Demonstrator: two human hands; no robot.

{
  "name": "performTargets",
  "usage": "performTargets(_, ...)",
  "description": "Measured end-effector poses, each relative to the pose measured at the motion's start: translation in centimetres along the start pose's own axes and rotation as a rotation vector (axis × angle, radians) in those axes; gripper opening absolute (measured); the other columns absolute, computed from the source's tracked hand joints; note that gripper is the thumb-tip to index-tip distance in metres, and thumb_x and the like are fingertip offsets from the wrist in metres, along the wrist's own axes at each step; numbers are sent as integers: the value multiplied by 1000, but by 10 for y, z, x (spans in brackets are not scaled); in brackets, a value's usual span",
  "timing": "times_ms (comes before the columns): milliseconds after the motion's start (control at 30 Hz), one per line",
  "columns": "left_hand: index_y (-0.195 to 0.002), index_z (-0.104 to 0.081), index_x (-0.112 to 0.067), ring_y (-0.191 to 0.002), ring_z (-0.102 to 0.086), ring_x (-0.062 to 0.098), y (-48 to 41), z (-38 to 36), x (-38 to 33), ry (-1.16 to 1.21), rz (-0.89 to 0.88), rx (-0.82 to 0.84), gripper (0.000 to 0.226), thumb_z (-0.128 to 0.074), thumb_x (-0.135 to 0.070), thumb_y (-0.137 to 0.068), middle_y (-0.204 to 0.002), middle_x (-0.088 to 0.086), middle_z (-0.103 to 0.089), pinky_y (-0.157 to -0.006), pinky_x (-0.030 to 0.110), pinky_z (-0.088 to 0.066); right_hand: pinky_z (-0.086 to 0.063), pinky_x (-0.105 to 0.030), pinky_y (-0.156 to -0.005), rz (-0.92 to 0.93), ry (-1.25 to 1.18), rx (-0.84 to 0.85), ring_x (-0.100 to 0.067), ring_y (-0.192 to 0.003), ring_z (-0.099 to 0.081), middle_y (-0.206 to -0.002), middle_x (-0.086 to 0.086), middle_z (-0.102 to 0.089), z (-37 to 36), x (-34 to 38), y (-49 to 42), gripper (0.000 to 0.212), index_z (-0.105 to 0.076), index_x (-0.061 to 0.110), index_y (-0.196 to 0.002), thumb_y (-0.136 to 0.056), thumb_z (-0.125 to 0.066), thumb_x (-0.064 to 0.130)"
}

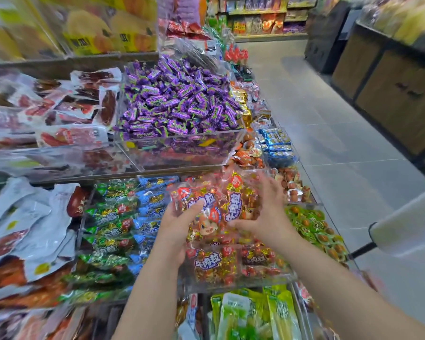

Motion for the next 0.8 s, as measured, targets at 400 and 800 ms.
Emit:
performTargets(400,-141,-42,-25,-125,-51,29,-4,-10,-4,-48,-7,54,77,-78,-37,-74,-139,4,-53,-103,58,-39,-47,-26,-62,11,-161,284,-5,-68,-50,-85,3,-53,17,-12,-36,73,-46,31,-111,-53,-77,63)
performTargets(800,-81,-53,-38,-80,-60,5,-22,11,2,-60,-62,-93,24,-74,-27,-83,-87,-19,-62,-72,34,-50,-50,-11,-54,-126,-216,80,0,-72,-59,-108,4,-56,-16,-68,-67,78,-14,51,-125,-86,-62,4)
Point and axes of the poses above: each hand's wrist, its own y-axis away from the middle knuckle, its own z-axis out of the back of the hand, x = y × z, the point moved 7 cm from there along -y, towards the middle knuckle
